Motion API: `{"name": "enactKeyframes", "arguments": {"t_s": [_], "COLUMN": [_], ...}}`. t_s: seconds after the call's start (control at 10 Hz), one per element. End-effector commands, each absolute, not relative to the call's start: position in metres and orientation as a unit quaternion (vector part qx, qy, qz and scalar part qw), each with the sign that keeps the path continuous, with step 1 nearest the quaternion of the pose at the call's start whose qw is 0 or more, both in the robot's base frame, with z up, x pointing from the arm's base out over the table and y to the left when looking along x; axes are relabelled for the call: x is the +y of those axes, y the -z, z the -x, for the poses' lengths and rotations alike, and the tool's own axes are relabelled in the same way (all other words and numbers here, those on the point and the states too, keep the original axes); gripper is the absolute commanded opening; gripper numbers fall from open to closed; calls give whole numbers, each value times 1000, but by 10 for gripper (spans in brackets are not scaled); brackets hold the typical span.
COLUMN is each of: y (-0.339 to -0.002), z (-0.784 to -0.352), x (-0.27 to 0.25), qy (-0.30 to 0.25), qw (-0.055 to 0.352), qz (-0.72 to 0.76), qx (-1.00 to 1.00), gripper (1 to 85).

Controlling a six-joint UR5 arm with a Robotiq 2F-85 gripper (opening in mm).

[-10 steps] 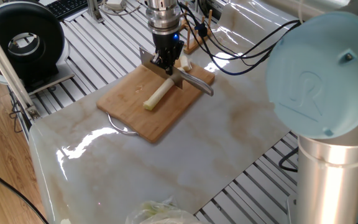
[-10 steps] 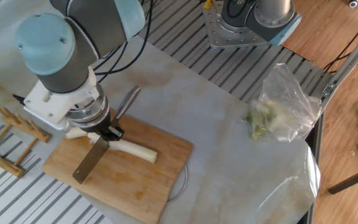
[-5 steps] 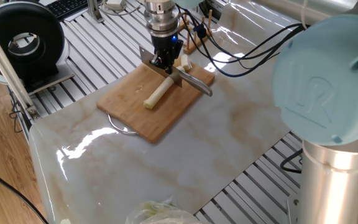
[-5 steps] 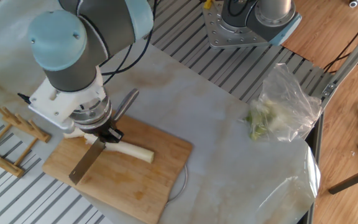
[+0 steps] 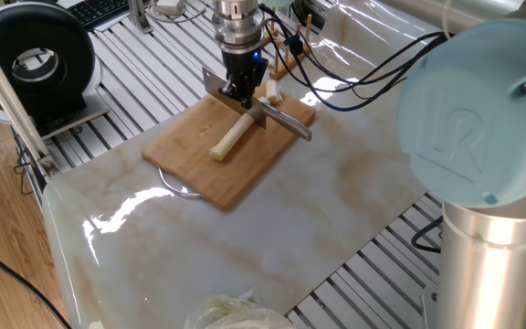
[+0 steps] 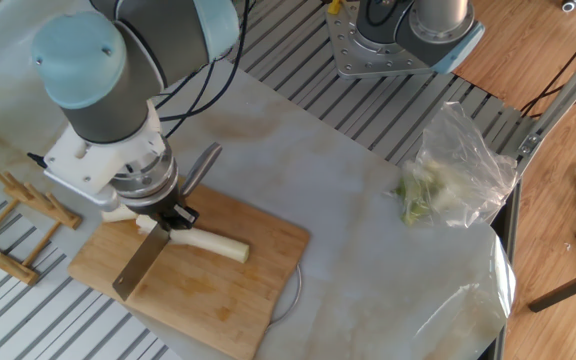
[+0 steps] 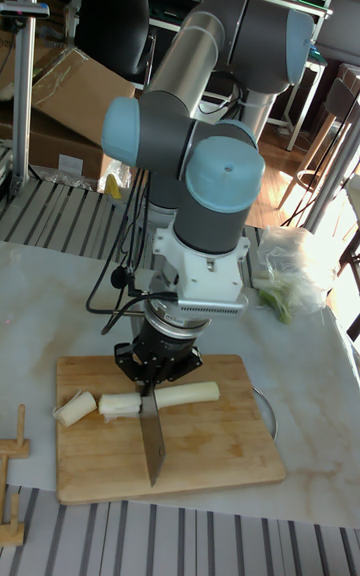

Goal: Chop the scallions

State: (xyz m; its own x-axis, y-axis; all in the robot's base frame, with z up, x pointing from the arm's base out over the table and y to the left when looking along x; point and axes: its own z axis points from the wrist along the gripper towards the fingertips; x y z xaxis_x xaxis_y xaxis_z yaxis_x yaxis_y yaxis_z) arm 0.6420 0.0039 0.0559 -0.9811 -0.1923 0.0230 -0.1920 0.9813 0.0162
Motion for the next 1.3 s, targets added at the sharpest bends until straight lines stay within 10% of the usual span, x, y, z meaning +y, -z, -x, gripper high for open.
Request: {"name": "enactKeyframes", "arguments": {"t_s": [0.0,1.2], "y": [-57,-67], "z": [-636,-637], "x": [-4,-9], "qy": [20,8], "qw": [24,46], "qz": [-112,-98], "qx": [-993,-994], "gripper": [13,13]}}
